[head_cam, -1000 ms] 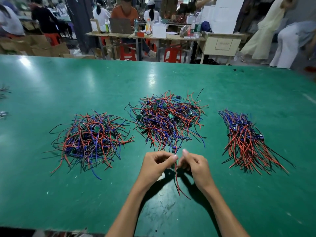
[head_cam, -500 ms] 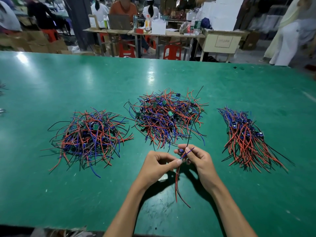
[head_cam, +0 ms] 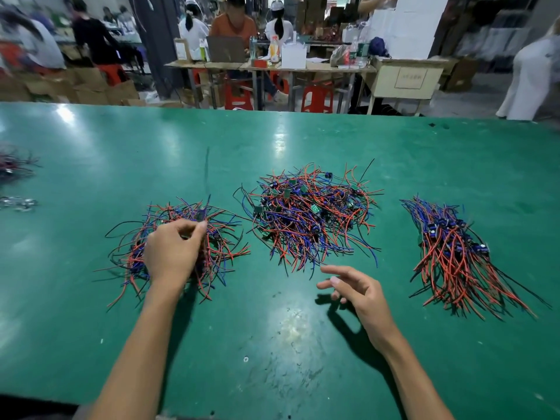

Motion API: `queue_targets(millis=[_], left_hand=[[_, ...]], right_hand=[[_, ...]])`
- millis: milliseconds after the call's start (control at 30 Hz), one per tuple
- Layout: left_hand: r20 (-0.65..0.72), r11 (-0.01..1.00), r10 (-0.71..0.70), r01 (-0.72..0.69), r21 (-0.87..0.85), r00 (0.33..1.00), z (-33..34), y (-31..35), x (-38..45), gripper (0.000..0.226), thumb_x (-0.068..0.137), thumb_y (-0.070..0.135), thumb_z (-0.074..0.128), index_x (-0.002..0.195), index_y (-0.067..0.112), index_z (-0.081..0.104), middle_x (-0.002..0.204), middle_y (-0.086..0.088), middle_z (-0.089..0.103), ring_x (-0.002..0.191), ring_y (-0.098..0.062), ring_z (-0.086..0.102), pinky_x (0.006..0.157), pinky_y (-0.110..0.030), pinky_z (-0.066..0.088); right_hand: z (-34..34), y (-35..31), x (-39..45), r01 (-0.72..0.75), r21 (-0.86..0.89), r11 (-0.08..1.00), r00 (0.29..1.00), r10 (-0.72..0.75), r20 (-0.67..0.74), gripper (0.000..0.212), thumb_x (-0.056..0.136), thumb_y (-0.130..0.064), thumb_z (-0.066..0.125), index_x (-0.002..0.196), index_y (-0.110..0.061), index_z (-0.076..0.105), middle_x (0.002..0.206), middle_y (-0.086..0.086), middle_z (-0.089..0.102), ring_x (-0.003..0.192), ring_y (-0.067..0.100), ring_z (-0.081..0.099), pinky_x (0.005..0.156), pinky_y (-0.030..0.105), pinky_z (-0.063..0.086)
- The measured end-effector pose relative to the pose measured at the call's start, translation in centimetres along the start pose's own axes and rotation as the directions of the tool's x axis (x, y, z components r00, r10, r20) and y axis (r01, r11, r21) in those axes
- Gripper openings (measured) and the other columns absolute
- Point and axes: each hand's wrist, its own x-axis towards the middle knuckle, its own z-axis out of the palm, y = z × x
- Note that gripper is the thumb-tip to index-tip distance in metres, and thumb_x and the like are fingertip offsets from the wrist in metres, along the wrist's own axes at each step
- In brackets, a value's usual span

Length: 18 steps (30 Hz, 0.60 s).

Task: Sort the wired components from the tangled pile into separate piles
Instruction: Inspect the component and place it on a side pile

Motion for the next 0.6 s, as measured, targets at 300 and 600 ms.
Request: queue_targets(millis=[300, 600], left_hand=[[-0.109, 0.898, 0.111, -0.053, 0.436, 0.988, 2.8, 1.6, -2.1, 0.045, 0.084, 0.036, 0.074, 0.122, 0.014, 0.065, 0.131, -0.019, 0.047, 0.119, -0.037, 0.043, 0.093, -0.048, 0.041], [0.410, 0.978, 0.039, -0.120, 0.172, 0.911, 11.0, 7.2, -6.3, 0.020, 0.097, 0.036, 0.060, 0.110, 0.021, 0.060, 0.110, -0.002, 0.064, 0.102, -0.022, 0.060, 0.082, -0.034, 0.044]], right_hand=[[0.1, 0.2, 0.1, -0.012, -0.053, 0.999, 0.999, 0.010, -0.035, 0.021, 0.099, -0.006, 0.062, 0.103, -0.018, 0.079, 0.084, 0.010, 0.078, 0.069, 0.006, 0.065, 0.062, 0.015, 0.047], [0.3, 0.2, 0.0, -0.017, -0.094, 0.995, 0.998, 0.012, -0.058, 0.022, 0.097, -0.003, 0.063, 0.096, -0.018, 0.079, 0.079, 0.010, 0.077, 0.071, 0.013, 0.072, 0.060, 0.016, 0.049]])
